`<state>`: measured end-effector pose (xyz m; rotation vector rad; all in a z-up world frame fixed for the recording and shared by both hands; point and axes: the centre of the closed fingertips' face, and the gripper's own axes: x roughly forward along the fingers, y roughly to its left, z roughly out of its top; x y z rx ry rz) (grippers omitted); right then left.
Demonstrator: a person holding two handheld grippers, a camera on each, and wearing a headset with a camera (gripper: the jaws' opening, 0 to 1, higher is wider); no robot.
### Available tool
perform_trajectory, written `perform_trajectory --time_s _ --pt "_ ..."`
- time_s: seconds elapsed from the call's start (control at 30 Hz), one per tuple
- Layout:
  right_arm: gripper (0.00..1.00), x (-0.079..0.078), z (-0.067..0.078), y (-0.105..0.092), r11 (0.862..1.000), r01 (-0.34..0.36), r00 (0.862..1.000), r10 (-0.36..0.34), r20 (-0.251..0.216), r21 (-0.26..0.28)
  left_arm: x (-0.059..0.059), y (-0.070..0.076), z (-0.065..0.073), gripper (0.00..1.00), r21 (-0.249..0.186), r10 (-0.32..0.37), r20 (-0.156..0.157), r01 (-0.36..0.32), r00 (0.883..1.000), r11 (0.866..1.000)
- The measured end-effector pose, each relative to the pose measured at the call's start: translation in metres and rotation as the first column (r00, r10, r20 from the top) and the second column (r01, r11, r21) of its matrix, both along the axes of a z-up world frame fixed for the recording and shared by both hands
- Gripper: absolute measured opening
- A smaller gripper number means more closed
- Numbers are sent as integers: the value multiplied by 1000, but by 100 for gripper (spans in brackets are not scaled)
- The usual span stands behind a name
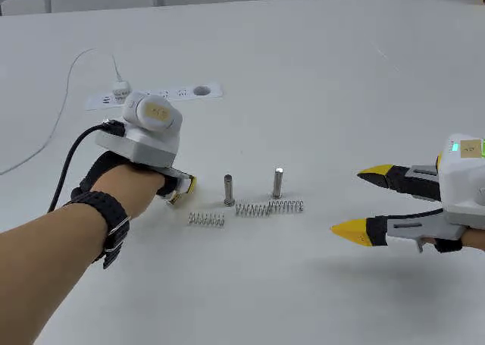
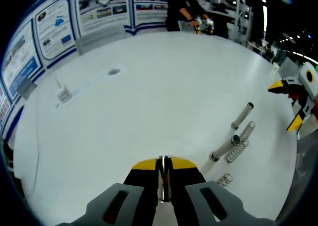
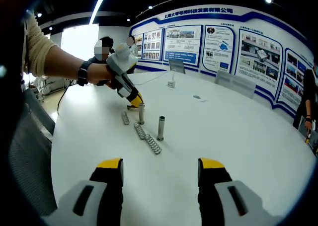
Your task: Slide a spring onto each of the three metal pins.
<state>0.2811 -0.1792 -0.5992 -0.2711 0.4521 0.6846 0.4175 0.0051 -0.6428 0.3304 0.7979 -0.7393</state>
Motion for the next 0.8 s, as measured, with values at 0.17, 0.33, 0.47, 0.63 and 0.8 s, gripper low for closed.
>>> perform_trajectory --time_s 0.17,0.33,0.47,0.63,0.8 --pt "62 0 0 1 1000 -6 1000 6 -2 -1 -2 3 7 7 -24 9 7 -9 1000 1000" --pt "62 -1 -1 1 1000 -4 1000 4 -5 -2 -8 4 14 7 -49 13 17 -12 1000 999" --pt "62 -1 -1 4 1000 -11 1000 11 -6 -4 -12 6 18 7 -67 19 22 -18 1000 998" --pt "62 -1 -1 4 1000 -12 1000 12 -6 -5 -15 11 24 7 -91 35 25 -33 999 995" --pt "62 -2 -2 6 1000 -17 1000 17 -9 -7 -19 15 29 7 -105 41 35 -37 999 994"
